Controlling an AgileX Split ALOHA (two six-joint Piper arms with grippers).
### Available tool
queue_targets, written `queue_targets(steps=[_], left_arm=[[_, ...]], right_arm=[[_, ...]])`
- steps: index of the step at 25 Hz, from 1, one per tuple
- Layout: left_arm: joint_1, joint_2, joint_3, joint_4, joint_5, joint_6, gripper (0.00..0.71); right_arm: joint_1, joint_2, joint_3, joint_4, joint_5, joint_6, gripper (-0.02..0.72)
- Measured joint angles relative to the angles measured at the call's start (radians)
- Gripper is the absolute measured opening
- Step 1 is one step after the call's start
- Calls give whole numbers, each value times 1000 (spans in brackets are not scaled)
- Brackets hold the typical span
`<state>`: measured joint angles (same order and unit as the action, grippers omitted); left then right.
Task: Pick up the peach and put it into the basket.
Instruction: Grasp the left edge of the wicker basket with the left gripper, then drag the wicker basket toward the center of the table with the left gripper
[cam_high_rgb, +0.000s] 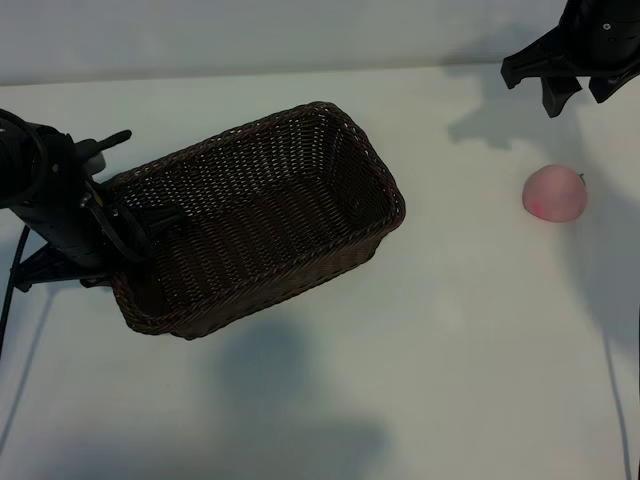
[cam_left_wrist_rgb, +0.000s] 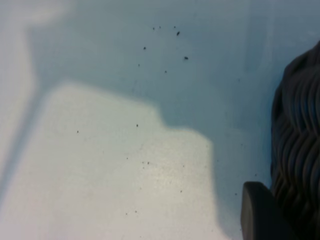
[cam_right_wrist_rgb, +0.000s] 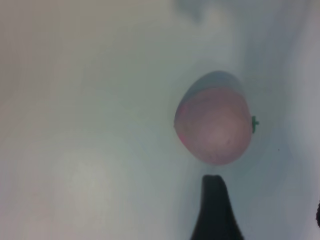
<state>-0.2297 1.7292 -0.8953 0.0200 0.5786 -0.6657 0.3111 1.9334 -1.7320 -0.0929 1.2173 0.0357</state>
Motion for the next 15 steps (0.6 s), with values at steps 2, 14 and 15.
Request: queue_targets(steps=[2, 14, 15], left_arm=[[0, 0, 0, -5, -5, 13, 139], [11, -123, 0, -85, -5, 178, 97], [19, -131, 0, -100, -3, 202, 97]], right_arm=[[0, 0, 0, 0, 0, 0, 480], [0, 0, 0, 1, 0, -1, 480], [0, 0, 0, 1, 0, -1, 480]])
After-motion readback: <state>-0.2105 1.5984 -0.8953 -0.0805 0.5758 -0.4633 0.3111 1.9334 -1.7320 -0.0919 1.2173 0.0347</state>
